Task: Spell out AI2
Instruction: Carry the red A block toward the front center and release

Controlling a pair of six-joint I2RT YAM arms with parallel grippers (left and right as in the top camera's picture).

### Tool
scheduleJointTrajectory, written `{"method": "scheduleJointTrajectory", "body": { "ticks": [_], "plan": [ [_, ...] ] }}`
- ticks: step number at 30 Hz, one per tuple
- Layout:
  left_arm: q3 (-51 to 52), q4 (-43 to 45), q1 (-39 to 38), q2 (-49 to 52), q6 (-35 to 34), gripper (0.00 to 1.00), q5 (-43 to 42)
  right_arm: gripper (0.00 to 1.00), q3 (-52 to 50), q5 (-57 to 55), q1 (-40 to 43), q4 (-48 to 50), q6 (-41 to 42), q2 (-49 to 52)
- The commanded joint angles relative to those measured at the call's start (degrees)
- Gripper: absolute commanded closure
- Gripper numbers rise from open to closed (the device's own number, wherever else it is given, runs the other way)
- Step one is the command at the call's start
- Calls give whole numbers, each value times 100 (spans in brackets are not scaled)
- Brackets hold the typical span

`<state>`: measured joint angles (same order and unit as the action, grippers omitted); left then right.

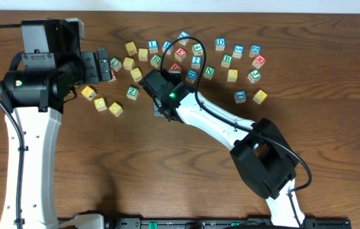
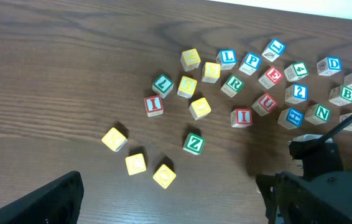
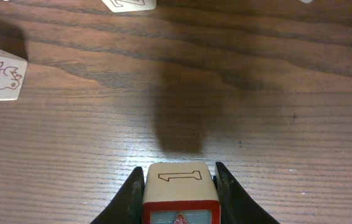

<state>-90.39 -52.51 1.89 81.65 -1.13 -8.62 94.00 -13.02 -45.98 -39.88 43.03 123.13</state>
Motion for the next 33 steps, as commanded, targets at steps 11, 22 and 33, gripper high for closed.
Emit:
{"method": "scheduleJointTrajectory", "body": {
  "ticks": [11, 22, 33],
  "plan": [
    [-68, -15, 39, 2, -48, 2, 72, 80, -9, -339, -48, 192, 275, 431],
    [-68, -15, 39, 2, -48, 2, 72, 69, -4, -334, -46, 387, 278, 623],
    [-68, -9, 42, 2, -44, 3, 74, 47, 289, -247, -48, 369, -199, 481]
  ]
}}
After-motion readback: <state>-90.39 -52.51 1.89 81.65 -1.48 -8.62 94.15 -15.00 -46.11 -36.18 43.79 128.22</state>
